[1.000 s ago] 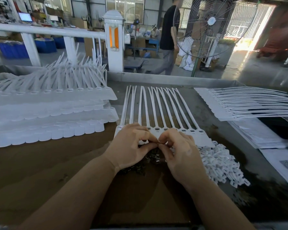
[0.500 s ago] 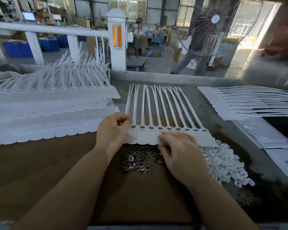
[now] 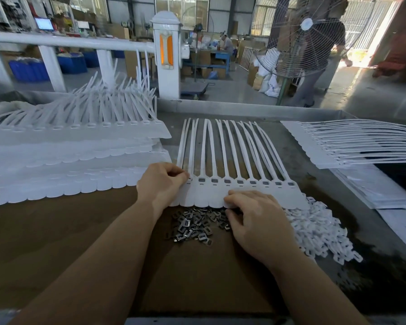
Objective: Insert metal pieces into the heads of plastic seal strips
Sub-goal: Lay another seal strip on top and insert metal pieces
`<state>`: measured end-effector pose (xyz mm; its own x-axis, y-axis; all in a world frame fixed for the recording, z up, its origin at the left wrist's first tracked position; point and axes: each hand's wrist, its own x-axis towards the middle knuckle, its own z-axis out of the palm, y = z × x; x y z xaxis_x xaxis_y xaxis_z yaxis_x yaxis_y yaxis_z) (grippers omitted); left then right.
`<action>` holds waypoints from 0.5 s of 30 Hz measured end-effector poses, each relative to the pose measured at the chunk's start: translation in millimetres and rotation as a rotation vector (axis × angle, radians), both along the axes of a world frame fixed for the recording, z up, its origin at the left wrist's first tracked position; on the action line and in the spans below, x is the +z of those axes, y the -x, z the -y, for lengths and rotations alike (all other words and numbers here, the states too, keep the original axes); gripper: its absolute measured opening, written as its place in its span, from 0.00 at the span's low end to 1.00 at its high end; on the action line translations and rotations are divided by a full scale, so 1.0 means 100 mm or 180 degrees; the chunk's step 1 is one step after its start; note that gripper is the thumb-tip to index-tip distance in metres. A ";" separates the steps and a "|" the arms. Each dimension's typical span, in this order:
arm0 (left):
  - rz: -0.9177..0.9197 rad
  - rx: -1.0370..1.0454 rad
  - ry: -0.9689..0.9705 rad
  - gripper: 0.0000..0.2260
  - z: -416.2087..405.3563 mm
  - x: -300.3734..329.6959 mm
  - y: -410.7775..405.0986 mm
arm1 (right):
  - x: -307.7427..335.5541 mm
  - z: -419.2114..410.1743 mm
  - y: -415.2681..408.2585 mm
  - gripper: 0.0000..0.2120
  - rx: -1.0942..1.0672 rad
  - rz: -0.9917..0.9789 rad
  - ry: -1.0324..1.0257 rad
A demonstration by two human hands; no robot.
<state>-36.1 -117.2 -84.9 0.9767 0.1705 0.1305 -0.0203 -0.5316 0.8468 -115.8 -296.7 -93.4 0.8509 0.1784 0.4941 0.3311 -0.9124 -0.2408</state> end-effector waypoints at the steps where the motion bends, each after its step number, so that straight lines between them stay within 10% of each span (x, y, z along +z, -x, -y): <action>1: 0.0001 0.0002 0.0004 0.09 0.00 0.00 0.00 | 0.00 0.00 0.00 0.08 -0.0003 -0.0024 0.0005; 15: -0.0121 0.0096 0.0155 0.09 0.05 0.03 -0.02 | 0.04 0.03 0.03 0.11 0.0001 -0.0236 -0.0007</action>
